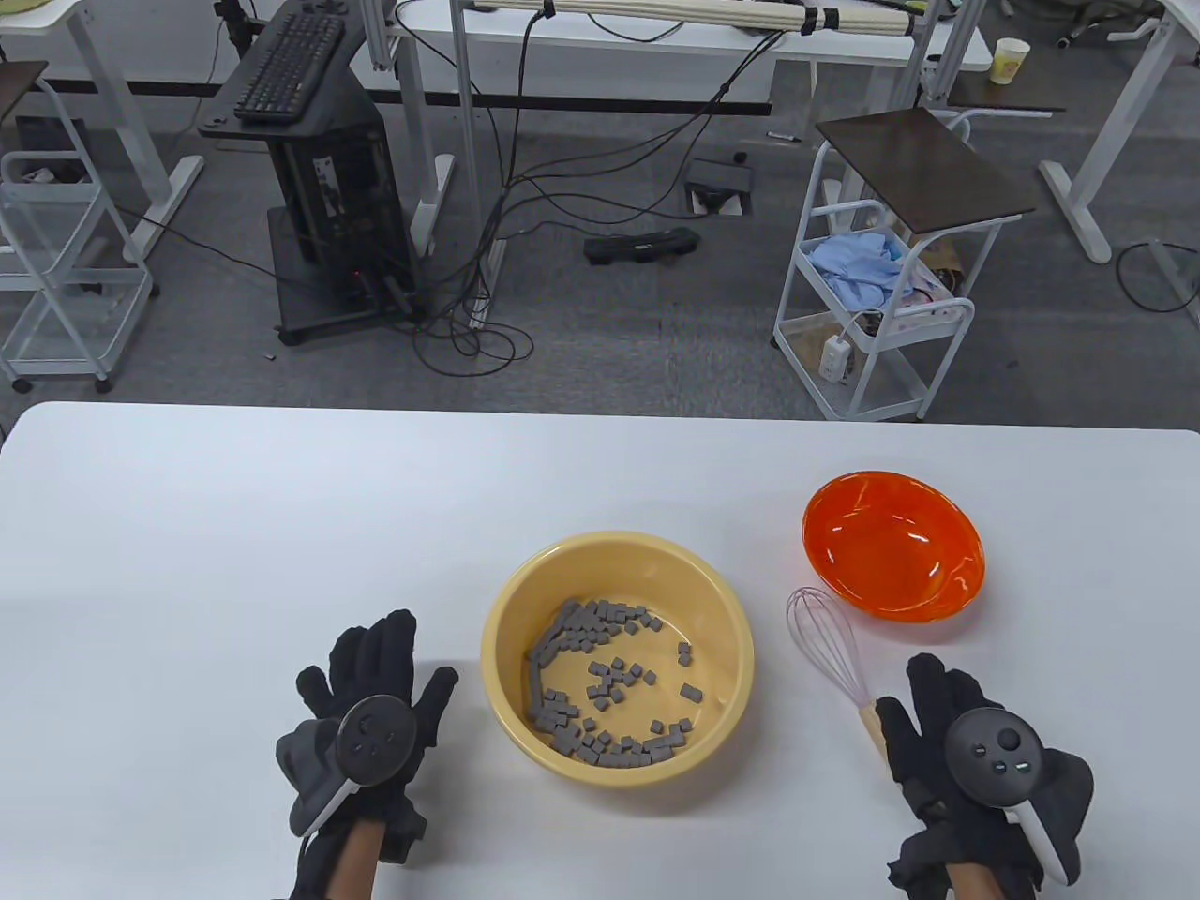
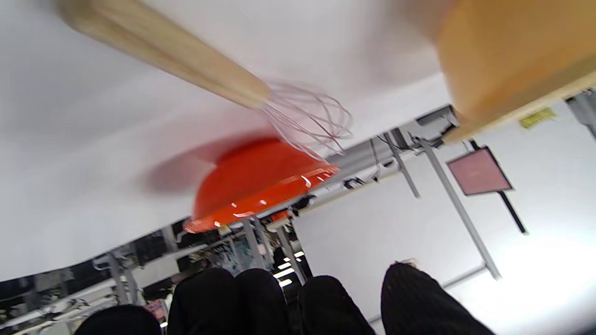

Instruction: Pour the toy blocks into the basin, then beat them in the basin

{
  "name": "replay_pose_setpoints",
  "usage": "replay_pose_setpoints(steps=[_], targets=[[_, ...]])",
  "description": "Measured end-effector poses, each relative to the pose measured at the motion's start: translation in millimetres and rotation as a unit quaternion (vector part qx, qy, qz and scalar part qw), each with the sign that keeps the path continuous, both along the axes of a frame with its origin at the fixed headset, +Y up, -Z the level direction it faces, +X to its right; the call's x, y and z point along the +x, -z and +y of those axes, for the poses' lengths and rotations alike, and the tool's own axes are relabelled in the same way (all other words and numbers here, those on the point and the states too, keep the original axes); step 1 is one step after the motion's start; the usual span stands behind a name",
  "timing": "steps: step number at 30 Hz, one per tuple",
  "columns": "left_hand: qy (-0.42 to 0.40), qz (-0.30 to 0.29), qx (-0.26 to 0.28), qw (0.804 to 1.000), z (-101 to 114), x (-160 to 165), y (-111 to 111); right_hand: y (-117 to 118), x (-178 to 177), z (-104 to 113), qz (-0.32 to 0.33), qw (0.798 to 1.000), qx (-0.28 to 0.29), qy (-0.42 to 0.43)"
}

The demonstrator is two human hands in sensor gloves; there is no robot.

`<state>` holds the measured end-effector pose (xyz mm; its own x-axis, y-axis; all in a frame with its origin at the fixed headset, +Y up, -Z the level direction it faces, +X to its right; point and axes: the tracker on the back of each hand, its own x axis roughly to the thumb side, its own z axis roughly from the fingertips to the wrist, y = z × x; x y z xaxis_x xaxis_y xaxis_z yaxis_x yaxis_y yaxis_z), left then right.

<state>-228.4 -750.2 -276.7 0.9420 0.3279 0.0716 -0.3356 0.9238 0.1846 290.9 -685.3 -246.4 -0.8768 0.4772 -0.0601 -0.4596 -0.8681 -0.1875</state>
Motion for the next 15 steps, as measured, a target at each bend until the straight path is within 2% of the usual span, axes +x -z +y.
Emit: replay_pose_setpoints(steps=[5, 7, 15], targets=[[-0.007, -0.002, 0.008, 1.000, 2, 1, -1, 8, -18, 8, 0.027, 0.998, 0.057, -0.017], [-0.004, -0.004, 0.010, 1.000, 3, 2, -1, 13, -26, 6, 0.039, 0.997, 0.063, -0.021], [0.038, -0.002, 0.032, 0.999, 2, 0, -2, 27, -47, -22, 0.067, 0.994, 0.054, -0.064]])
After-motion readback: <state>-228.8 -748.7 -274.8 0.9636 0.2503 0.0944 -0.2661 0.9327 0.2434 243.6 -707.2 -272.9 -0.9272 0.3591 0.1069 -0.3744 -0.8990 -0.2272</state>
